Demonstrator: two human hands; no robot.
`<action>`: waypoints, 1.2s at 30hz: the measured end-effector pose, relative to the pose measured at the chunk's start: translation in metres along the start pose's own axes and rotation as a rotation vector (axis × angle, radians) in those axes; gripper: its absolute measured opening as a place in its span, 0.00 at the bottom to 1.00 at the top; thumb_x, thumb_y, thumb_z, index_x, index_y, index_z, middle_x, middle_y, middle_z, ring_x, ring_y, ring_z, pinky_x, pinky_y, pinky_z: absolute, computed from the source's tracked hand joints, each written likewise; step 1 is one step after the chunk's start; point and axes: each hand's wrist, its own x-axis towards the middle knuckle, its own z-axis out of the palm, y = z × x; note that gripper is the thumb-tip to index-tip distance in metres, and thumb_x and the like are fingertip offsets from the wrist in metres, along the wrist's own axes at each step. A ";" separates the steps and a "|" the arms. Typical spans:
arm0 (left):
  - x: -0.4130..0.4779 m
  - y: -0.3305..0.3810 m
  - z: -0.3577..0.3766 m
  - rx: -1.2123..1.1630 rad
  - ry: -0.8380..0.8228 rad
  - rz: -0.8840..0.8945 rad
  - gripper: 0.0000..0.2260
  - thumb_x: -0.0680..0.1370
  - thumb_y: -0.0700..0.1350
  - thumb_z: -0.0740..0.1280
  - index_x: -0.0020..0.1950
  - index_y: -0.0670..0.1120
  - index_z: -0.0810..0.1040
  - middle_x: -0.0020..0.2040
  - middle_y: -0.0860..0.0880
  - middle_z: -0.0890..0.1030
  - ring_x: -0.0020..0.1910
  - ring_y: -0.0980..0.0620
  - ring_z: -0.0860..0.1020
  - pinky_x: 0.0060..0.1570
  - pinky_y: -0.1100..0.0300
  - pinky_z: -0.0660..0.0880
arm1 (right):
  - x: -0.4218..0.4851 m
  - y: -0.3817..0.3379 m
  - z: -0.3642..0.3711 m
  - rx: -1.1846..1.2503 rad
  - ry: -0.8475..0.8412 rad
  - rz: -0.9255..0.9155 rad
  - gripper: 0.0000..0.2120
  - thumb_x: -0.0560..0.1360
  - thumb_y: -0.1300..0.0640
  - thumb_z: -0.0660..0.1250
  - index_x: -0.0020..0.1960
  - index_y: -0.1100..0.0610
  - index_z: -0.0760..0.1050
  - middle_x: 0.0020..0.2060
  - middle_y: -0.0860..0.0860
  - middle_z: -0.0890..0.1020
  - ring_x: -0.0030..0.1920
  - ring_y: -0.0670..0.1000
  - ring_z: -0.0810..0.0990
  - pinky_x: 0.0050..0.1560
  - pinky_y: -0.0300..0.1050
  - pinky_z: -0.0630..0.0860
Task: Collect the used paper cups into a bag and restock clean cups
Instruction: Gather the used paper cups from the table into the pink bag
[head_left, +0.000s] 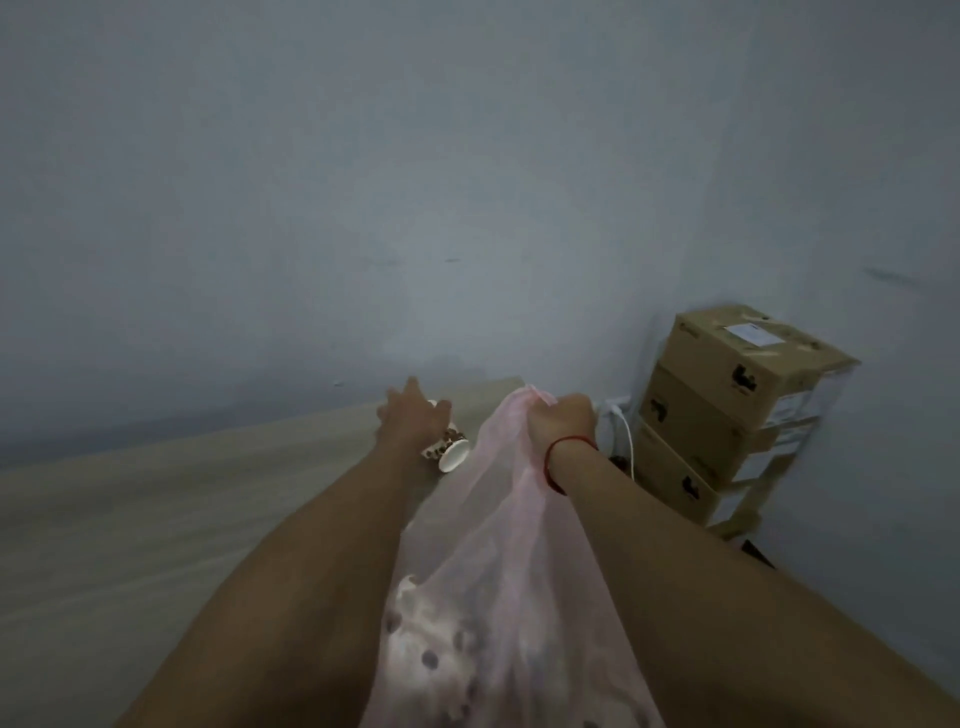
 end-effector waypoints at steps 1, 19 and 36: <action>0.020 0.005 0.023 0.005 -0.014 0.023 0.34 0.78 0.58 0.63 0.78 0.46 0.54 0.78 0.39 0.54 0.76 0.39 0.57 0.72 0.47 0.59 | 0.020 0.013 0.008 0.010 0.011 0.000 0.18 0.76 0.55 0.64 0.61 0.67 0.75 0.59 0.63 0.79 0.59 0.61 0.79 0.57 0.49 0.76; 0.002 0.003 0.033 0.311 0.078 0.028 0.48 0.63 0.62 0.77 0.72 0.41 0.58 0.69 0.41 0.65 0.69 0.38 0.67 0.65 0.47 0.67 | 0.037 0.038 -0.009 0.076 -0.017 0.082 0.21 0.78 0.58 0.63 0.67 0.67 0.69 0.66 0.61 0.75 0.66 0.60 0.75 0.62 0.45 0.72; -0.364 0.080 -0.204 0.466 0.144 0.218 0.53 0.49 0.77 0.70 0.62 0.43 0.65 0.57 0.46 0.78 0.62 0.44 0.74 0.61 0.48 0.66 | -0.276 -0.102 -0.226 0.260 -0.029 0.037 0.24 0.75 0.56 0.68 0.67 0.66 0.70 0.66 0.60 0.75 0.64 0.59 0.76 0.54 0.42 0.74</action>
